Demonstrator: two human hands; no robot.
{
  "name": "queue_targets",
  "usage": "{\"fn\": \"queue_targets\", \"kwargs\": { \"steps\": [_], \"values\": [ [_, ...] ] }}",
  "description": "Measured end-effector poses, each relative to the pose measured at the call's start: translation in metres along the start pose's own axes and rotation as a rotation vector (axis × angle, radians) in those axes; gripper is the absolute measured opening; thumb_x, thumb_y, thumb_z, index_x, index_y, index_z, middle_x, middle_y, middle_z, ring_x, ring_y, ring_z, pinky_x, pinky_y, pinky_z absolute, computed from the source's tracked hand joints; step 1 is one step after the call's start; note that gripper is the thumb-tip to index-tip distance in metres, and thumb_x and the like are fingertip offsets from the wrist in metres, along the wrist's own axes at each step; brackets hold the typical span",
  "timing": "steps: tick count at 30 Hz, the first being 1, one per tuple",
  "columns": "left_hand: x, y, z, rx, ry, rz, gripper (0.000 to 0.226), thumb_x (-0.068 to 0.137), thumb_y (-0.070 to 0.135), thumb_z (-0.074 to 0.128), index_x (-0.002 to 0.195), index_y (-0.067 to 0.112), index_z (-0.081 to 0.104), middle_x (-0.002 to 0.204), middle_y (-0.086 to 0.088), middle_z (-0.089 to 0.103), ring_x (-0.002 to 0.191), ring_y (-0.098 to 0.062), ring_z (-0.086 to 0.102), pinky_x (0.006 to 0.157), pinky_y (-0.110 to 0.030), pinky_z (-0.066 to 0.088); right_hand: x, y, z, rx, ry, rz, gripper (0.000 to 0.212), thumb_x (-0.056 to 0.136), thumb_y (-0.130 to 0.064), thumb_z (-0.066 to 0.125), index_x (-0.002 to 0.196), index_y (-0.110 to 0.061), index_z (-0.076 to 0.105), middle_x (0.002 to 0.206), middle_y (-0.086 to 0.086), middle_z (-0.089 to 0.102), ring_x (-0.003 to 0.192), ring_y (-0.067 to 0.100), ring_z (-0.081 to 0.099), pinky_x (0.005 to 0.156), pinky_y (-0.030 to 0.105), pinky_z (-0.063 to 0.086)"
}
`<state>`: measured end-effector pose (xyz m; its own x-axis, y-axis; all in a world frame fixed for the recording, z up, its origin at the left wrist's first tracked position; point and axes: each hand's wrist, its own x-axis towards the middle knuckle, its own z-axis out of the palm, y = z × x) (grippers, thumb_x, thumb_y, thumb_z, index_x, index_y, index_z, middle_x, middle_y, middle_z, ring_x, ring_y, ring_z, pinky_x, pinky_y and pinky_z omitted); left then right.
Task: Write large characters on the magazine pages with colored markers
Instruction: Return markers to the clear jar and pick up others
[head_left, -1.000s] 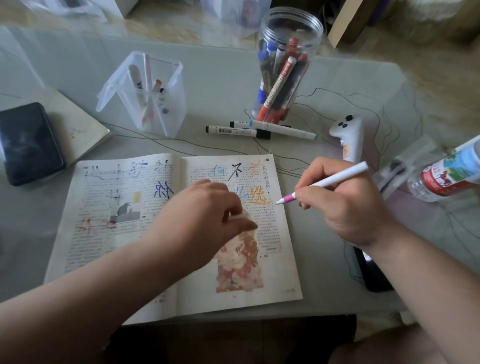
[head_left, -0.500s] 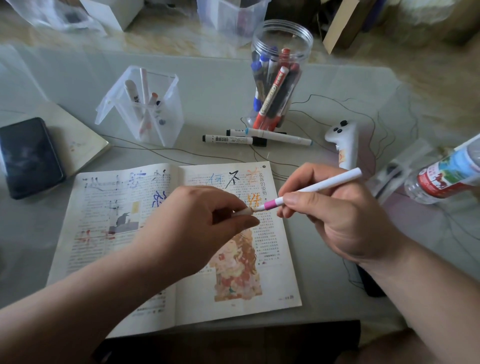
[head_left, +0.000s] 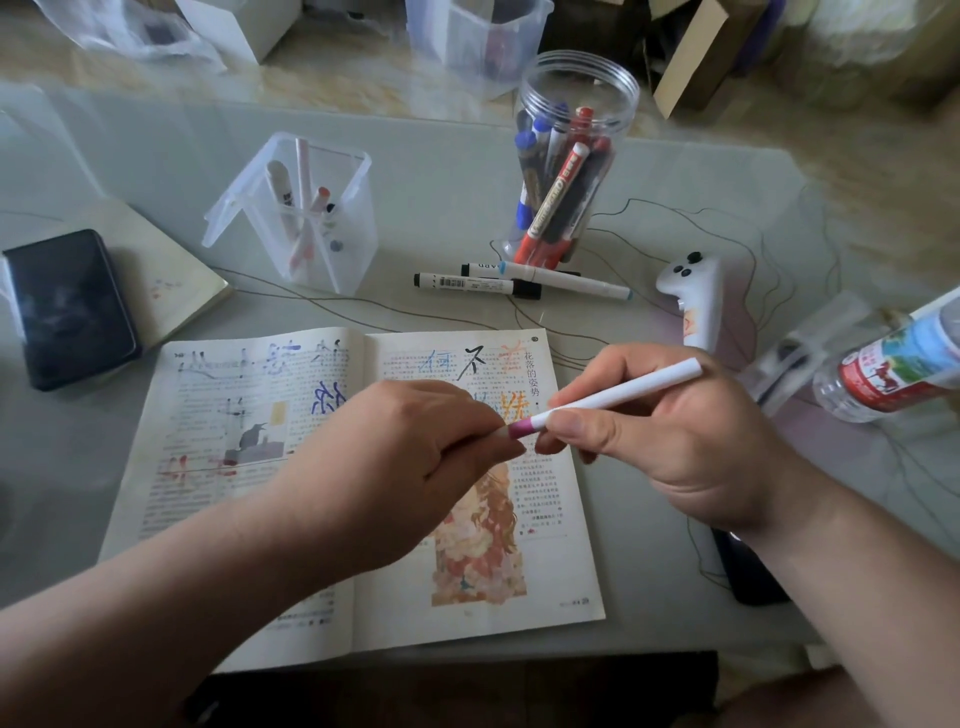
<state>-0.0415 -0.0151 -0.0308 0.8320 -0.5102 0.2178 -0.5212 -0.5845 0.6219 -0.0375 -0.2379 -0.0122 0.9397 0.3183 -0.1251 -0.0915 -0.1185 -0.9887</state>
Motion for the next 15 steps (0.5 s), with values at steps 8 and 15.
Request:
{"fn": "queue_targets", "kwargs": {
  "steps": [8,15],
  "values": [
    [0.000,-0.002,-0.001,0.070,0.035,-0.044,0.038,0.095,0.035,0.066,0.062,0.017,0.060,0.055,0.006,0.047,0.058,-0.011,0.046,0.052,-0.019,0.036,0.005,0.010,0.016,0.127,0.080,0.083,0.018,0.081,-0.015,0.073,0.080,0.002,0.067,0.066,0.017,0.069,0.055,0.019,0.059,0.048,0.026,0.044],
    [0.008,0.007,-0.007,-0.263,-0.231,-0.595,0.028,0.093,0.044,0.064,0.073,0.027,0.073,0.067,0.014,0.072,0.058,-0.003,0.065,0.057,-0.012,0.050,0.018,0.011,0.021,0.293,0.174,0.267,0.010,0.094,-0.007,0.064,0.086,-0.004,0.069,0.069,0.009,0.065,0.058,0.013,0.054,0.051,0.023,0.042]
  ]
}}
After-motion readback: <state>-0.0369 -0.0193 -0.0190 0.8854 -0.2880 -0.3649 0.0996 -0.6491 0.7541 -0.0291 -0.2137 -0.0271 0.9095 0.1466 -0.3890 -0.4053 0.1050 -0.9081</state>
